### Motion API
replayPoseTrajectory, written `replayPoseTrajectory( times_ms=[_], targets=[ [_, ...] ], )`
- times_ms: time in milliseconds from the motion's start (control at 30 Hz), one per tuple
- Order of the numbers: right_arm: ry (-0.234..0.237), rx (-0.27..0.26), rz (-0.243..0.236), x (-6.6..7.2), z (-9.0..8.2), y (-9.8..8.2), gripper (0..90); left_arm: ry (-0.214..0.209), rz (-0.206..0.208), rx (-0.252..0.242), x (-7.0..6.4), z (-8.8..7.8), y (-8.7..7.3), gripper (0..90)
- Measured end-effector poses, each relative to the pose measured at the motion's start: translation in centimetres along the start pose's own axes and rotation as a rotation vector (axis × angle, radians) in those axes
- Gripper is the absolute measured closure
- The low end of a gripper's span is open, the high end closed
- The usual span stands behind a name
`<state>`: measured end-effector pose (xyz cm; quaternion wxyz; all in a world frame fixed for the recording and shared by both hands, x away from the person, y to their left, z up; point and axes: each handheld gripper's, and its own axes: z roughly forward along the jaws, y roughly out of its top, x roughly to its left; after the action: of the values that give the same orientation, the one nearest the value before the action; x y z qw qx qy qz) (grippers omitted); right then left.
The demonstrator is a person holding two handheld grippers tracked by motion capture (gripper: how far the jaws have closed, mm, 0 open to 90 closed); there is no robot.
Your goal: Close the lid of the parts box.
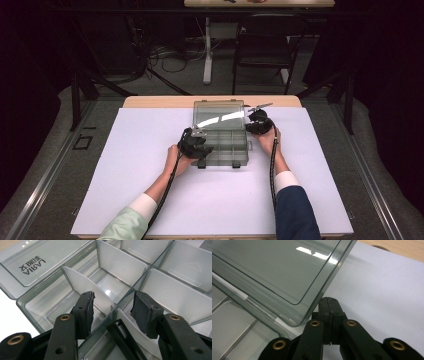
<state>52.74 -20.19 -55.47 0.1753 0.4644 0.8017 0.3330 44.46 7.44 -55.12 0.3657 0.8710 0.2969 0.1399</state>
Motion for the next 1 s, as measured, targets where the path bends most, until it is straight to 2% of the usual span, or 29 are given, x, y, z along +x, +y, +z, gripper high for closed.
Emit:
replayPoseTrajectory(
  times_ms=[300, 1000],
  targets=[
    [-0.019, -0.043, 0.015, 0.0, -0.1, 0.0, 90.0, 0.001, 0.004, 0.002, 0.0, 0.0, 0.0, 51.2],
    [-0.049, -0.142, -0.005, 0.3, -1.2, 0.3, 90.0, 0.001, -0.005, 0.004, 0.0, 0.0, 0.1, 50.6]
  ],
)
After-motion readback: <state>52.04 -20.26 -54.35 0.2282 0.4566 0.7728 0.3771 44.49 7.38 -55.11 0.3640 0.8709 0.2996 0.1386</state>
